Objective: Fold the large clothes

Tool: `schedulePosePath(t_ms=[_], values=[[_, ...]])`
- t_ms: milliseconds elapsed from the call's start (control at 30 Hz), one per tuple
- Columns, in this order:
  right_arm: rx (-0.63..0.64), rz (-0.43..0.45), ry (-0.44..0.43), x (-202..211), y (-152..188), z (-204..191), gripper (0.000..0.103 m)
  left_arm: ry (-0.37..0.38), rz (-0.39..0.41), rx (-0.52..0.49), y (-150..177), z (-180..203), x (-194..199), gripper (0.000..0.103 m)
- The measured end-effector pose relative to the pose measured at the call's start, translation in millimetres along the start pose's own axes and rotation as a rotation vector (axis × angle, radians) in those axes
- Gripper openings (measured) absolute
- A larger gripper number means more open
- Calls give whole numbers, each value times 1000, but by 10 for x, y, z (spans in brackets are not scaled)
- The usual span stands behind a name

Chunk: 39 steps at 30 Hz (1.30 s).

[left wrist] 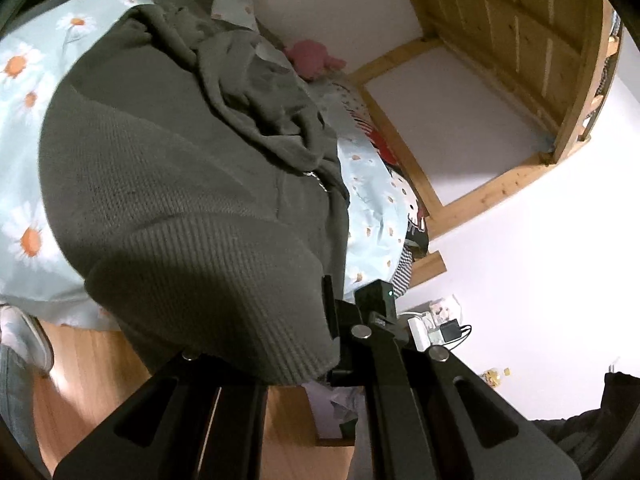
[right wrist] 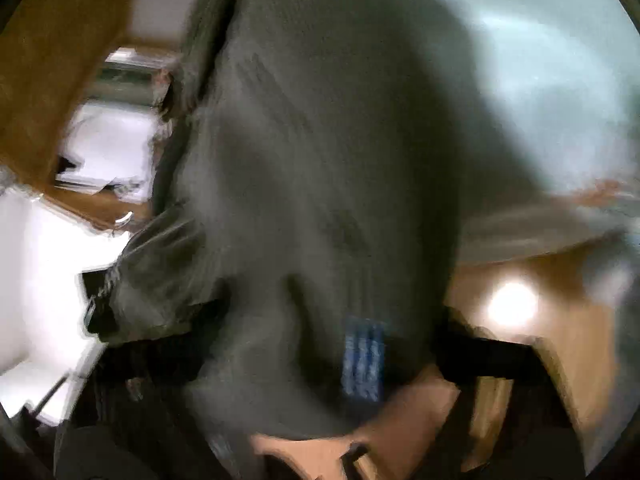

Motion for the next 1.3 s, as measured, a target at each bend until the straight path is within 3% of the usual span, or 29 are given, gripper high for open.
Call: schedulePosePath(t_ms=[33, 67, 167, 233, 300, 467, 667, 867, 1000, 1100, 1133, 1200, 1233, 1267, 1300], values=[[55, -22, 22, -39, 2, -117, 16, -13, -9, -1, -28, 5, -12, 4], [104, -33, -1, -52, 17, -245, 16, -23, -12, 3, -37, -2, -30, 4], [201, -21, -219, 107, 25, -734, 15, -52, 1, -1, -154, -36, 69, 4], [233, 79, -370, 395, -96, -1006, 15, -57, 32, -2, -283, -47, 193, 4], [238, 158, -431, 579, -225, -1121, 15, -43, 75, -9, -450, -35, 351, 4], [272, 229, -472, 645, -553, -1365, 15, -53, 131, -78, -880, 167, 427, 4], [266, 329, -506, 739, -1041, -1498, 15, -73, 187, -152, -1615, 397, 312, 4], [171, 379, -473, 672, -1960, -1600, 15, -126, 197, -223, -2585, 517, -55, 5], [32, 436, -446, 572, -2705, -1366, 16, -155, 223, -218, -3181, 416, -351, 5], [-107, 454, -393, 463, -3204, -1136, 18, -214, 287, -295, -3531, 359, -704, 6], [-157, 444, -359, 415, -3357, -1063, 21, -242, 289, -300, -3617, 324, -817, 8], [-189, 417, -284, 328, -3644, -936, 53, -307, 243, -285, -3769, 135, -1192, 10], [-188, 409, -272, 300, -3748, -912, 91, -316, 195, -265, -3821, 31, -1365, 11], [-198, 407, -296, 279, -3836, -899, 100, -317, 137, -234, -3865, -111, -1576, 12], [-222, 419, -324, 303, -3915, -887, 100, -325, 112, -216, -3881, -210, -1697, 13]])
Point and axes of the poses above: each gripper's, at about its wrist camera, not at the fingertips, and x roughly against the way its jaws point, z to its right, y to its underside, the point moved 3 cm from there along -x, roughly the way its jaws point, and after that the axes turned 15 degrees about -y, right-handed, at the moved point
